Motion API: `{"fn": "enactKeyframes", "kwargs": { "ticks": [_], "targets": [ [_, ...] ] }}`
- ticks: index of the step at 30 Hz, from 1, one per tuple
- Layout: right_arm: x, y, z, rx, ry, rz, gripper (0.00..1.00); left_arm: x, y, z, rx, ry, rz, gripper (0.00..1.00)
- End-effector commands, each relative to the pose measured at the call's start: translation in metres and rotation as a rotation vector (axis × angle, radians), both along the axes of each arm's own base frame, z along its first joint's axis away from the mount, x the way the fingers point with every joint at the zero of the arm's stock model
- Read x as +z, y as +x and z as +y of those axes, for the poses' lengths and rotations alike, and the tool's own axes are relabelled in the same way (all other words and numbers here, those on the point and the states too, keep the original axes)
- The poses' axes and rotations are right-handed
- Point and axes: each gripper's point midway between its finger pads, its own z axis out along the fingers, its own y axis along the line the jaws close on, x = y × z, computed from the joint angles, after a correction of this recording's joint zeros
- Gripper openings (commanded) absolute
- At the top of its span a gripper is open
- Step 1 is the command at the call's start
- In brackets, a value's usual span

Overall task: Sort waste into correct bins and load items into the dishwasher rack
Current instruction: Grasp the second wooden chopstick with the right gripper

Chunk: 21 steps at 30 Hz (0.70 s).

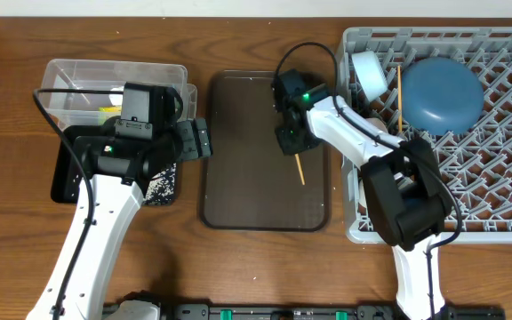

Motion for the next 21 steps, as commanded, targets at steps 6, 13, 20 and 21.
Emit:
{"fn": "enactKeyframes", "kwargs": {
  "ticks": [6,13,20,21],
  "targets": [
    [-0.018,-0.008,-0.007,-0.037,-0.071,0.029,0.01,0.007,0.002,0.002,-0.002,0.011,-0.024,0.9],
    [0.011,-0.004,-0.01,-0.048,-0.057,0.01,0.01,0.007,0.002,0.002,-0.002,0.011,-0.024,0.89],
    [0.133,0.015,-0.023,-0.02,0.036,-0.189,0.01,0.007,0.002,0.002,-0.002,0.011,-0.024,0.89],
    [0.153,0.016,-0.029,-0.024,0.051,-0.227,0.01,0.007,0.002,0.002,-0.002,0.011,-0.024,0.9]
  ]
}}
